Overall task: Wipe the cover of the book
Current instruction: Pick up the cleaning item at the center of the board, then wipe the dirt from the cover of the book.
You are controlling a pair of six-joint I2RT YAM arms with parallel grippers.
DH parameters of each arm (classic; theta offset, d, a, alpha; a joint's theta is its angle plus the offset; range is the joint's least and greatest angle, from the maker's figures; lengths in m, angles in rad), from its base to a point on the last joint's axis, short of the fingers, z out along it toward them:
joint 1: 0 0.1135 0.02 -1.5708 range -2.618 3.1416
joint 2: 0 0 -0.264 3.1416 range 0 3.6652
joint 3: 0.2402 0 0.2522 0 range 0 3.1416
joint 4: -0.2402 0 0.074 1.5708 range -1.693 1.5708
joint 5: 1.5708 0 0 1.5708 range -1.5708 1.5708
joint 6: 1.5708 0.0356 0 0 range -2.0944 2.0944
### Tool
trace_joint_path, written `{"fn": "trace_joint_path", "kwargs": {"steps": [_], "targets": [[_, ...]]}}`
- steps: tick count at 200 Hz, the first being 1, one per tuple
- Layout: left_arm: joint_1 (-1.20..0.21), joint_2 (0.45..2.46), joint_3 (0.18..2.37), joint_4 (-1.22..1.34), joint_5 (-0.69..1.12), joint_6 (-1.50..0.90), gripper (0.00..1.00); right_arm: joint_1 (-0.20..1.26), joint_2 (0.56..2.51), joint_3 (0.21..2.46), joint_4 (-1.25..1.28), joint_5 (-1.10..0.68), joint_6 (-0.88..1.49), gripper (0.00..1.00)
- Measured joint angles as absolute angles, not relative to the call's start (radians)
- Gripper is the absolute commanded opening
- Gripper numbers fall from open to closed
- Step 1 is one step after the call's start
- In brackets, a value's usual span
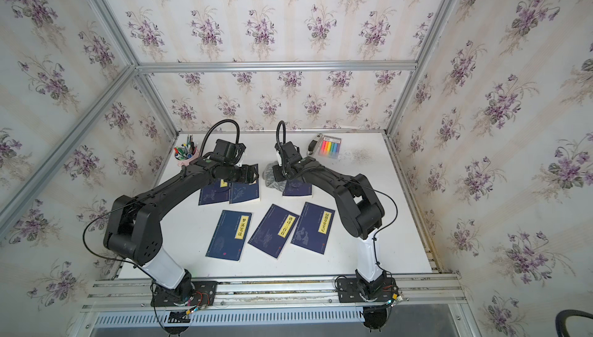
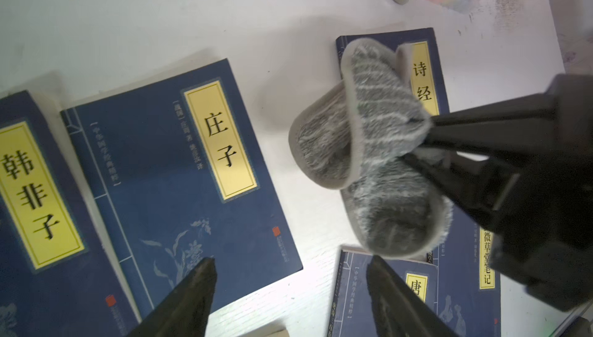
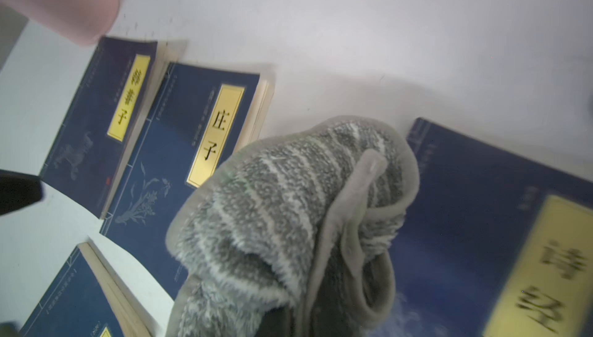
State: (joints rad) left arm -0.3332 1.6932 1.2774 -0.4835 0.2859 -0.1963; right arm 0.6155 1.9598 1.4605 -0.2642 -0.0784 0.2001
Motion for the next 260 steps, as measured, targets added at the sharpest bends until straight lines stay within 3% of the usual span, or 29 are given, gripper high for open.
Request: {"fn": "trace_joint_path", "kwargs": {"steps": [74,94,122,170,260], "targets": [[-0.459,1.912,1.502,-0.513,0.292,-0.181,0.56,0.453,1.906,1.228,-0.266,0.077,0.184,0.00],[-0.485,1.992,1.587,-0.526,0.303,-0.181,0.38,0.453,1.904,1.168,-0.254,0.064,0.190,0.00],[-0.490,2.078,1.682,-0.545,0.325,-0.183,0.32,0.451,1.876,1.088,-0.161,0.056,0.210,0.00],[-0.503,2.203,1.786,-0.561,0.381,-0.197,0.11,0.450,1.838,0.999,-0.053,0.038,0.237,0.00],[-0.539,2.281,1.744,-0.567,0.420,-0.223,0.03,0.432,1.876,1.093,-0.162,0.010,0.236,0.00]]}}
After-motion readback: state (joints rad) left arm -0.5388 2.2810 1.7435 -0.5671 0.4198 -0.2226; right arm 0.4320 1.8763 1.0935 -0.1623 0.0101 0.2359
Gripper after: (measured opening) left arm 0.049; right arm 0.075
